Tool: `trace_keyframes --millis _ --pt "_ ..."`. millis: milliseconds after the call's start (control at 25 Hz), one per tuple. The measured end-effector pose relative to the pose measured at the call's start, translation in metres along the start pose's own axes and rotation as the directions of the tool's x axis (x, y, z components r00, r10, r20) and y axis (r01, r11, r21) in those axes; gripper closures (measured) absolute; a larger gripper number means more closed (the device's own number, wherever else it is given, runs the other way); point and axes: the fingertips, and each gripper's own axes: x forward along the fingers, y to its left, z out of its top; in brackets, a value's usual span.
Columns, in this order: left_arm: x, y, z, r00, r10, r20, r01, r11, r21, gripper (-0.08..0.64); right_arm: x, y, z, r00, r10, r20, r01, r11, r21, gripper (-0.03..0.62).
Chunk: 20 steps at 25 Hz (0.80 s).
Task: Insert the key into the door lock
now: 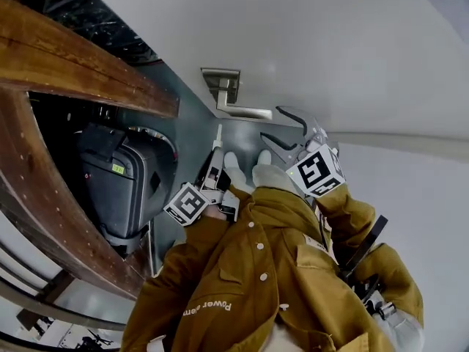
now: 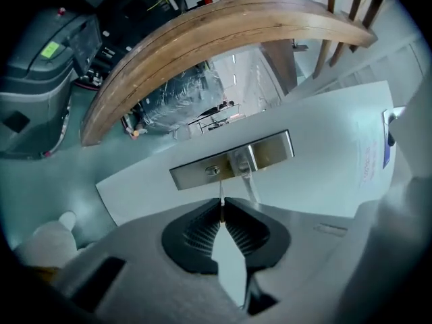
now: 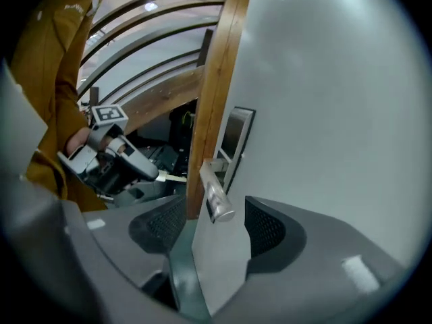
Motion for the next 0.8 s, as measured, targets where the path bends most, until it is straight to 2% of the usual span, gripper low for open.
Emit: trace_keyframes --millis 120,240,400,480,600,800 --pt "0.008 -0.005 -0.004 1.0 -0.023 0.004 0.023 0.999 -0.046 0.532 0.019 -0.006 -0.005 0.996 0.078 -0.046 -0.082 0.99 -0.118 0.317" --pt "0.008 -0.007 -0.004 1.0 0.002 0.002 -0.002 1.0 -0.02 0.532 0.028 -0.003 -0.003 0.988 0.142 -0.056 -0.149 0.974 -0.17 0.347" --pt "0.008 -0.007 -0.002 0.999 0.028 0.016 -0.028 0.999 0.024 0.532 0.033 0.002 -0.002 0.985 0.164 -0.054 -0.171 0.962 -0.214 0.397" --pt "0.009 -0.008 -0.003 0.999 0.028 0.023 -0.028 0.999 0.018 0.532 0.034 0.002 -0.002 0.986 0.164 -0.04 -0.169 0.958 -0.232 0.463" --pt "0.013 -0.012 -0.01 0.999 -0.012 0.033 0.014 0.999 -0.037 0.532 0.035 0.002 -0.003 0.985 0.17 -0.035 -0.173 0.952 -0.251 0.466" --pt "0.021 -0.005 -0.011 1.0 -0.002 0.027 0.003 0.999 -0.043 0.532 0.035 0.004 -0.003 0.982 0.187 -0.037 -0.19 0.946 -0.262 0.468"
